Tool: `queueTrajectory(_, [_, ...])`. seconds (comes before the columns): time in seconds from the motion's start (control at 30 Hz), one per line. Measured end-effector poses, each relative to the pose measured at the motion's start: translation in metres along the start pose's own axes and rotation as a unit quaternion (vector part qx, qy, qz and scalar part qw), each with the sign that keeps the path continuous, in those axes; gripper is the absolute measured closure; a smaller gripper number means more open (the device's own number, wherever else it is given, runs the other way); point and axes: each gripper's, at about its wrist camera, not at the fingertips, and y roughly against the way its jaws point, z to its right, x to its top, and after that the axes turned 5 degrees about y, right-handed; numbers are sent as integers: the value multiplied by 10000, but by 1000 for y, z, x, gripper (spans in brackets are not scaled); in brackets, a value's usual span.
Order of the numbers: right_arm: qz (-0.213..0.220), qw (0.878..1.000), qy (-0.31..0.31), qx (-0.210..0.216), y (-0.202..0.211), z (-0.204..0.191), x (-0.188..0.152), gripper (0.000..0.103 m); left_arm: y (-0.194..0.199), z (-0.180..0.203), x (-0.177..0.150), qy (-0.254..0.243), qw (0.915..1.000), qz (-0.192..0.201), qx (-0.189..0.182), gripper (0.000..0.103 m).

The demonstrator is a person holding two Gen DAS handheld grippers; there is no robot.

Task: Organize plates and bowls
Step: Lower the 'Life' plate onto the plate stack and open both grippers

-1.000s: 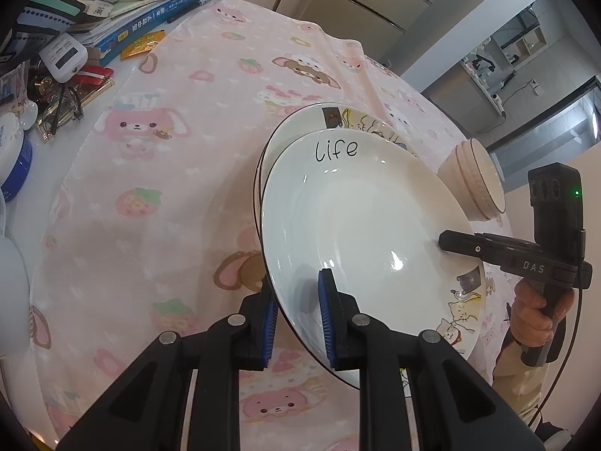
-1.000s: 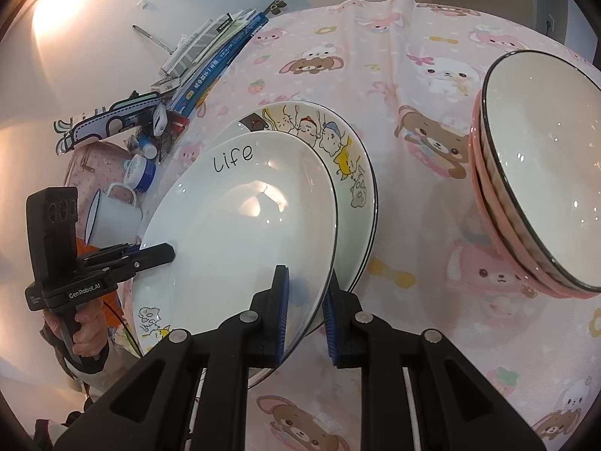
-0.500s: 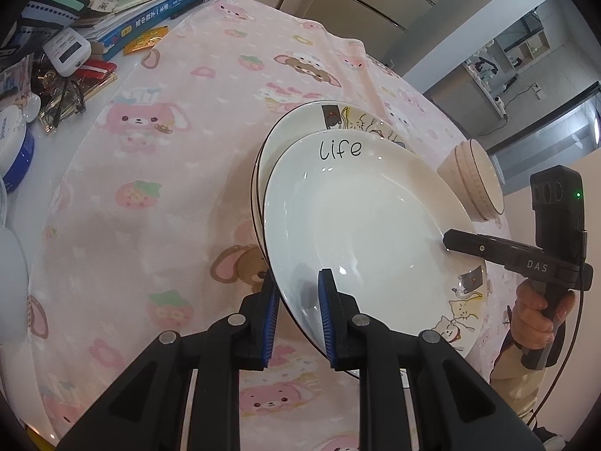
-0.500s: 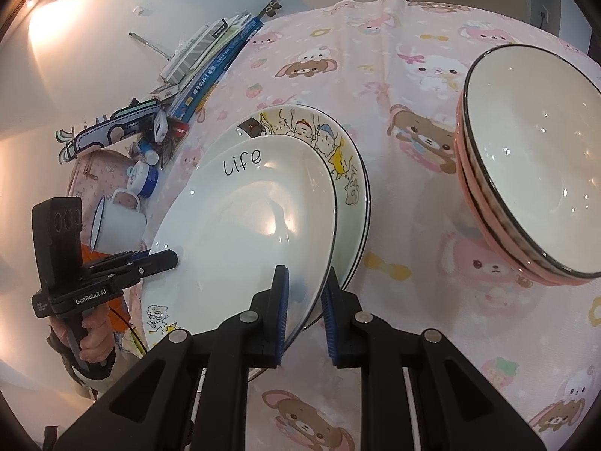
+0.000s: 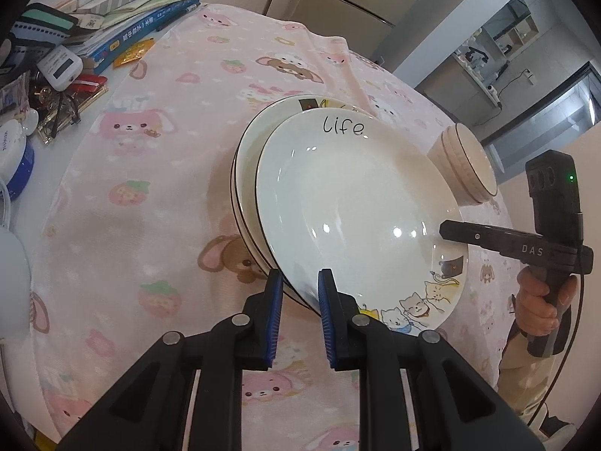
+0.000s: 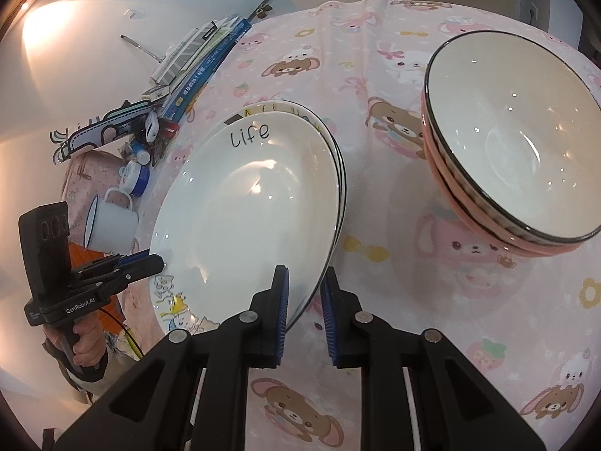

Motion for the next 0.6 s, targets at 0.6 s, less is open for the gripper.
queueTrajectory(0.6, [172,9995,181,-181,16,-5,-11,85,10,2,-4,45,9999,108,39,82])
